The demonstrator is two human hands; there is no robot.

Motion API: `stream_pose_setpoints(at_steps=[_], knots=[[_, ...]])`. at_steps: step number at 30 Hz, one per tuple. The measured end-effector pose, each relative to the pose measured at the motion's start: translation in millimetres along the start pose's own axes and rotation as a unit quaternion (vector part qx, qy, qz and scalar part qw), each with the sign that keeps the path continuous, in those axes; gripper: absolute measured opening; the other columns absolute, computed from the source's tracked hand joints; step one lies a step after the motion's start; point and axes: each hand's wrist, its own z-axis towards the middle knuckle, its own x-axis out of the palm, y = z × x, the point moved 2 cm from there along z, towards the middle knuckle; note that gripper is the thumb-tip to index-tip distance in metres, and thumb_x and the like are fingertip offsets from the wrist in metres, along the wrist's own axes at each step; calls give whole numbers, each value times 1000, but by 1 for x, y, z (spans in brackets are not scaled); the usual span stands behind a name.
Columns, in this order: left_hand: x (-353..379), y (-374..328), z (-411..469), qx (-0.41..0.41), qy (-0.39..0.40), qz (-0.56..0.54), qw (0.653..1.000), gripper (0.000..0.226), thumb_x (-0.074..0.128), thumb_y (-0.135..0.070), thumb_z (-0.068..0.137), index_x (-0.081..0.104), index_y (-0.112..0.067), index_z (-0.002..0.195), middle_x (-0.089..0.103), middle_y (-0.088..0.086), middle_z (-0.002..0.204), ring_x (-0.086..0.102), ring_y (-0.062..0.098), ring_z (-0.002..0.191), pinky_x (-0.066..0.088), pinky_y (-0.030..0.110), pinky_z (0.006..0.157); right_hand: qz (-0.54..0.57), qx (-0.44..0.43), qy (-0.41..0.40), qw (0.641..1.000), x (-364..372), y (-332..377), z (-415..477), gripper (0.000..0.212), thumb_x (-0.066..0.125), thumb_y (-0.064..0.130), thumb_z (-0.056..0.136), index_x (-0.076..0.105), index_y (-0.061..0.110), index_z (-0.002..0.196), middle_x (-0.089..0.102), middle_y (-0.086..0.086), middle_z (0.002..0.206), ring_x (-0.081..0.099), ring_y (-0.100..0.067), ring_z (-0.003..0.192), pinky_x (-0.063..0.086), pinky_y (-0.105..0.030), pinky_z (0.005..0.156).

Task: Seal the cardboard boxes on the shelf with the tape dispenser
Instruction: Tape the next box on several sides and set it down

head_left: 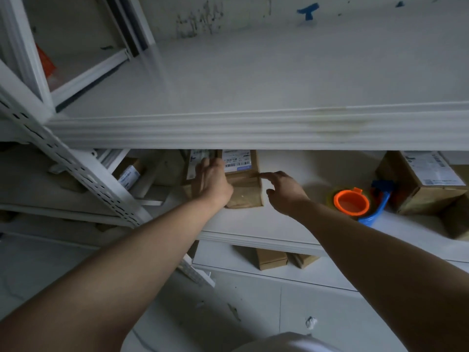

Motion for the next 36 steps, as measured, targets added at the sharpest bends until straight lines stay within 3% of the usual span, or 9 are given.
stream_pose_setpoints(at_steps=[4,10,12,15,17,22,28,32,36], knots=[[7,4,13,-3,34,12,999,36,50,-17,91,50,-17,127,50,12,131,44,33,122,44,41,97,81,37,-24,996,1,8,8,65,43,2,91,33,32,147,46,-3,144,50,-22,126,45,-30,98],[7,-3,10,-40,59,-129,989,37,65,-18,86,54,-15,121,55,10,122,56,29,112,51,39,93,282,92,-31,954,-12,2,-6,45,41,-8,89,57,18,123,69,-4,111,67,-17,91,51,-20,70],[4,-7,2,-54,70,-169,982,39,70,-22,84,54,-15,119,57,8,120,58,26,107,52,38,91,286,121,-22,950,-17,-7,-11,44,45,-4,89,50,15,128,71,-3,98,70,-17,84,51,-23,66],[6,-18,-13,-68,101,-218,968,42,69,-21,86,50,-12,123,58,8,118,57,25,106,50,36,90,288,146,-17,946,-28,-22,-22,57,54,7,91,32,13,143,73,-4,83,73,-17,75,54,-33,85],[8,-29,-24,-70,127,-247,958,41,66,-15,88,50,-9,125,59,8,116,57,22,104,47,32,88,280,160,-1,947,-37,-32,-34,62,55,14,94,24,12,148,73,-6,79,73,-16,67,56,-29,77],[19,-53,-46,-57,185,-246,950,36,69,-9,85,58,-10,119,62,7,110,59,22,101,48,34,96,234,188,76,951,-61,-50,-67,34,51,22,98,53,3,126,72,-10,79,71,-22,70,55,-28,65],[21,-64,-58,-43,158,-208,964,45,61,-7,90,51,-21,132,59,9,128,58,26,114,48,38,98,232,213,130,940,-64,-74,-74,28,47,10,96,50,21,121,64,-17,117,62,-33,108,45,-33,77],[16,-74,-71,63,113,-66,989,43,57,-36,92,51,-22,133,49,6,130,51,26,118,45,38,100,211,203,121,948,-44,-76,-79,44,57,24,94,43,22,135,59,-7,108,58,-22,97,48,-36,79],[10,-82,-77,40,177,-100,978,69,57,-65,82,48,-20,134,48,3,132,49,23,120,43,37,100,242,183,79,950,-36,-71,-78,52,67,37,87,46,21,132,55,-2,102,54,-14,81,45,-24,67]])
